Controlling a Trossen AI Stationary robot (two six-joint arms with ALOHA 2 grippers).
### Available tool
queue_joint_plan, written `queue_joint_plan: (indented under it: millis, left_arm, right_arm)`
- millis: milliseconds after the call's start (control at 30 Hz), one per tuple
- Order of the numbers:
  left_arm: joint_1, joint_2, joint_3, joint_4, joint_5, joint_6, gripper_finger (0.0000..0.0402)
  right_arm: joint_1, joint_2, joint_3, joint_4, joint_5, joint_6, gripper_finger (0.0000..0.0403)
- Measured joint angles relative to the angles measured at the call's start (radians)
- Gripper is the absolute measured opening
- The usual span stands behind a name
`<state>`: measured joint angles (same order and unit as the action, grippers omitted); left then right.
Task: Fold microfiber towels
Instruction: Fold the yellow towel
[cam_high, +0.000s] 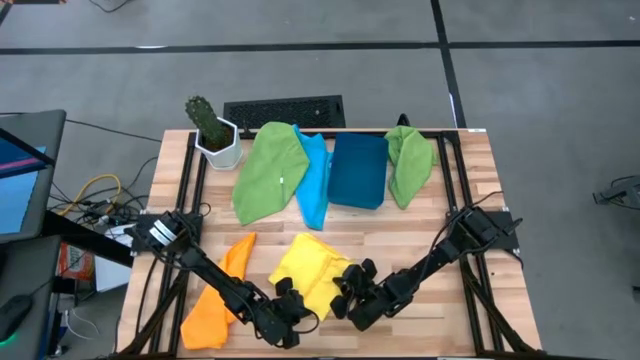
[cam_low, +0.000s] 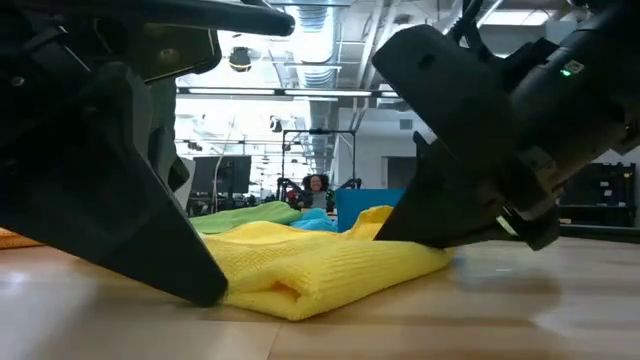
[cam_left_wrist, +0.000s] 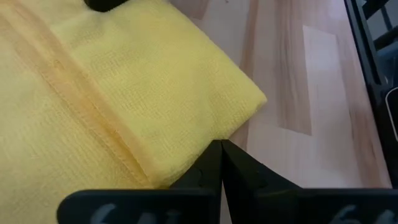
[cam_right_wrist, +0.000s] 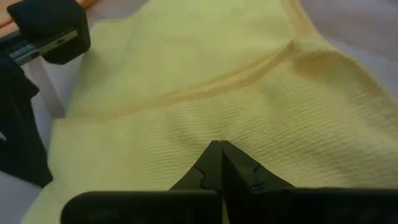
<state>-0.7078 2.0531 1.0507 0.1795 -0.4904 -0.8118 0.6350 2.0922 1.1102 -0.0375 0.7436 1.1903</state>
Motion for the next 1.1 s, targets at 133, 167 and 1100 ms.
queue_joint_plan:
  millis: [133,167,1100]
  left_arm:
    - [0.000,-0.007,0.000,-0.003,0.021,-0.002,0.0000]
    - [0.001,-0.014,0.000,-0.007,0.029,0.004,0.0000]
    - [0.047,0.026,0.002,0.069,-0.030,0.080,0.0000]
  right_arm:
    - [0.012,-0.007,-0.004,0.030,0.027,-0.046,0.0015]
    - [0.019,-0.019,-0.006,0.038,0.055,-0.063,0.0016]
    - [-0.076,-0.060,-0.134,0.111,0.145,-0.112,0.0025]
